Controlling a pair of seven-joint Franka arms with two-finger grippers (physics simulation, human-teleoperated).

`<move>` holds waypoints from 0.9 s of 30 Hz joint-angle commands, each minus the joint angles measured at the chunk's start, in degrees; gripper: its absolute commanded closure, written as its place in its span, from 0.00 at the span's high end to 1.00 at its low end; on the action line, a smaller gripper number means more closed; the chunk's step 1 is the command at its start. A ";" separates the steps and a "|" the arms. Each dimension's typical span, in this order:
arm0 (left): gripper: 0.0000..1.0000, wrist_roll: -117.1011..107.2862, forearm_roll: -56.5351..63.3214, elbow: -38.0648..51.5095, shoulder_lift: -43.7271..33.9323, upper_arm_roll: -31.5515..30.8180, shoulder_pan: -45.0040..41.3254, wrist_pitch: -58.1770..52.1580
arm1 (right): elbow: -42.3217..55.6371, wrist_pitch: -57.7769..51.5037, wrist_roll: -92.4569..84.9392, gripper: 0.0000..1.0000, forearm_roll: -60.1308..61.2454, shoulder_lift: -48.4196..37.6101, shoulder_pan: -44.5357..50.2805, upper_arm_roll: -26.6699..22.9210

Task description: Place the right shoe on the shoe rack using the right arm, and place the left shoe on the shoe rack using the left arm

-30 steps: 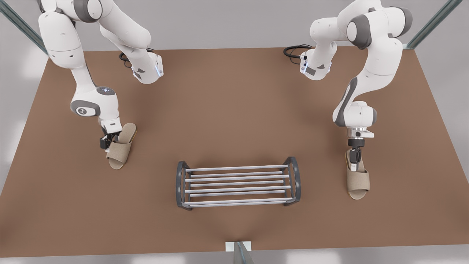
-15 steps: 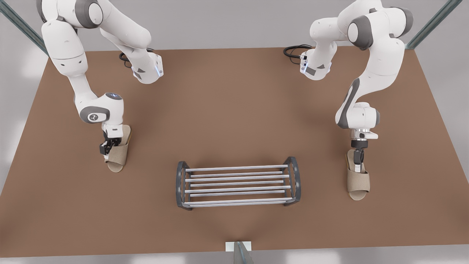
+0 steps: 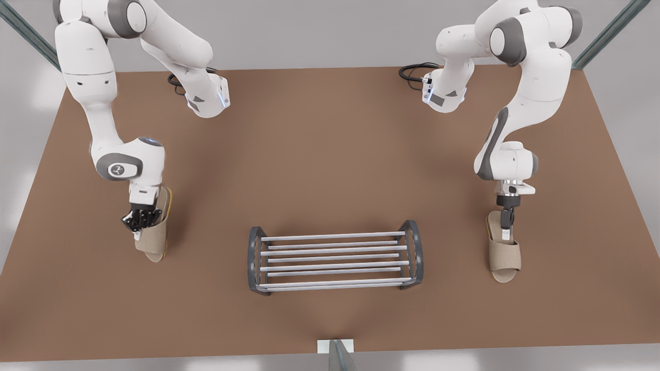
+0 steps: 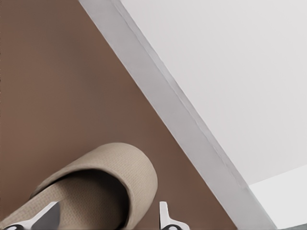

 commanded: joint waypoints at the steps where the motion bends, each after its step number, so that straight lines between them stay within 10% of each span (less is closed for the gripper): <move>1: 1.00 -0.63 -0.05 0.05 -0.06 0.00 0.09 2.11 | 1.53 4.09 9.83 0.21 0.14 -1.34 0.11 0.03; 18: 1.00 -27.61 -1.37 3.91 0.99 -0.79 2.02 5.27 | 8.12 10.77 -24.17 0.21 2.15 -18.22 31.49 -2.17; 21: 1.00 -28.49 -1.45 4.97 1.52 -1.58 2.02 5.27 | 10.48 -18.22 -73.64 0.21 54.69 -12.43 41.67 -1.73; 27: 1.00 -28.93 -1.54 7.60 3.19 -2.37 2.11 5.36 | 20.86 -35.90 -83.51 0.21 49.80 -1.96 52.32 -2.17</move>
